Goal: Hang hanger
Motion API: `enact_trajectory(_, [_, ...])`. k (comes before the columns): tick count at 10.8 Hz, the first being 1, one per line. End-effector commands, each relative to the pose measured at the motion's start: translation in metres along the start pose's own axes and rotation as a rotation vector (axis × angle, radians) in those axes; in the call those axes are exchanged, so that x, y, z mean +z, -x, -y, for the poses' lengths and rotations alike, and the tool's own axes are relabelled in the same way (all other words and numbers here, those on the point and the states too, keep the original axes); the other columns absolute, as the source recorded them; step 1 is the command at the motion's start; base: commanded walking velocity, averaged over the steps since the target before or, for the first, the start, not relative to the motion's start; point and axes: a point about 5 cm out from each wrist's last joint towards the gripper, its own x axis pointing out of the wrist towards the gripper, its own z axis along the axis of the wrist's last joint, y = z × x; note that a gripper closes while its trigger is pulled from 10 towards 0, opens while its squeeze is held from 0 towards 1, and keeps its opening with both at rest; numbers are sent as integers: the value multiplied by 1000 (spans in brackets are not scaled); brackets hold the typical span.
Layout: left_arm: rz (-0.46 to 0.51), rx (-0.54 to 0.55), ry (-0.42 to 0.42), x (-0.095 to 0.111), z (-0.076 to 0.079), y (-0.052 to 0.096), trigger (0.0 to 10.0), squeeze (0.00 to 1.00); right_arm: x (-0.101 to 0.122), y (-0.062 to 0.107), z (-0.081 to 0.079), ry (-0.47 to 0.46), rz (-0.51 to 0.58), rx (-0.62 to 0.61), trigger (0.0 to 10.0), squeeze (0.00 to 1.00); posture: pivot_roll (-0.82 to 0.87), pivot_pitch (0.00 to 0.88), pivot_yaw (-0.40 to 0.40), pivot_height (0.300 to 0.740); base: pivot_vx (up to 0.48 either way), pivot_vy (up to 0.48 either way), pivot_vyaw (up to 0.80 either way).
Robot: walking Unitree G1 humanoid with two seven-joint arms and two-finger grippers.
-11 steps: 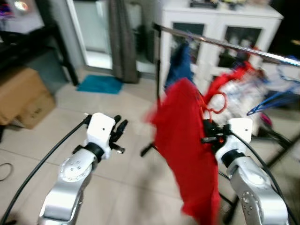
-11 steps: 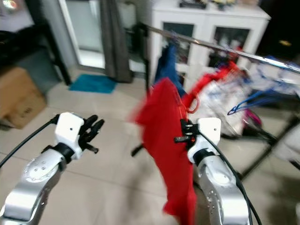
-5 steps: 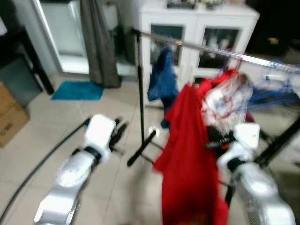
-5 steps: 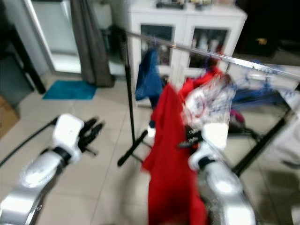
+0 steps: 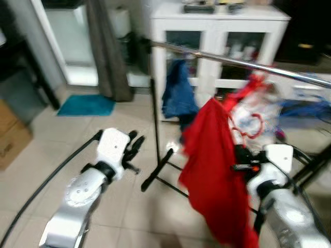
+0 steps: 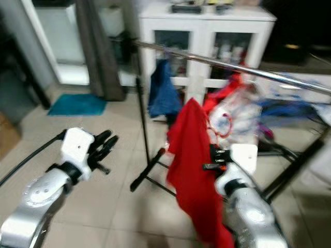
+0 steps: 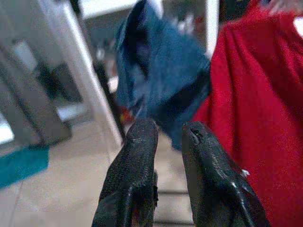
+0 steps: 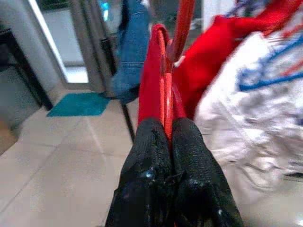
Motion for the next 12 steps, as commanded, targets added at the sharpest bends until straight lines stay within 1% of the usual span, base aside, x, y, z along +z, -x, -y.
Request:
enact_trajectory(1, [-8, -9, 3, -1, 1, 0, 10000, 0, 6, 5, 3, 10, 25, -16, 10000, 0, 90, 14, 32, 740, 0, 0, 0])
enact_trajectory(2, [-4, -46, 3, -2, 3, 2, 10000, 0, 6, 10, 5, 22, 19, -33, 10000, 0, 64, 17, 37, 740, 0, 0, 0])
enact_trajectory(3, [0, -107, 17, -1, 7, 3, 10000, 0, 8, 12, 7, 21, 20, -63, 10000, 0, 52, 17, 36, 740, 0, 0, 0])
enact_trajectory(4, [-2, -237, 16, -3, 14, 7, 10000, 0, 13, 15, 8, 19, 29, -91, 10000, 0, 28, 22, 18, 740, 0, 0, 0])
enact_trajectory(5, [-12, -301, 6, -6, 19, 9, 10000, 0, 16, 19, 10, 14, 35, -103, 10000, 0, 23, 21, 0, 740, 0, 0, 0])
enact_trajectory(6, [-7, -320, -7, -6, 20, 9, 10000, 0, 17, 21, 14, 20, 33, -124, 10000, 0, 19, 22, -13, 740, 0, 0, 0])
enact_trajectory(7, [18, -330, 33, -3, 25, 9, 10000, 0, 15, 25, 18, 47, 6, -159, 10000, 0, 8, 18, -27, 740, 0, 0, 0])
enact_trajectory(8, [20, -339, 39, -2, 25, 9, 10000, 0, 15, 24, 18, 51, 3, -166, 10000, 0, 8, 18, -27, 740, 0, 0, 0])
enact_trajectory(9, [20, -381, 36, 0, 32, 12, 10000, 0, 15, 25, 22, 60, -18, -195, 10000, 0, 21, 29, -40, 740, 0, 0, 0])
enact_trajectory(10, [12, -444, 41, 0, 39, 18, 10000, 0, 13, 28, 26, 81, -44, -219, 10000, 0, 17, 37, -27, 740, 0, 0, 0])
enact_trajectory(11, [7, -463, 45, 0, 41, 20, 10000, 0, 13, 30, 28, 96, -56, -233, 10000, 0, 15, 39, -26, 740, 0, 0, 0])
enact_trajectory(12, [-19, -492, 36, -4, 44, 23, 10000, 0, 10, 36, 40, 186, -100, -270, 10000, 0, 22, 40, -22, 740, 0, 0, 0])
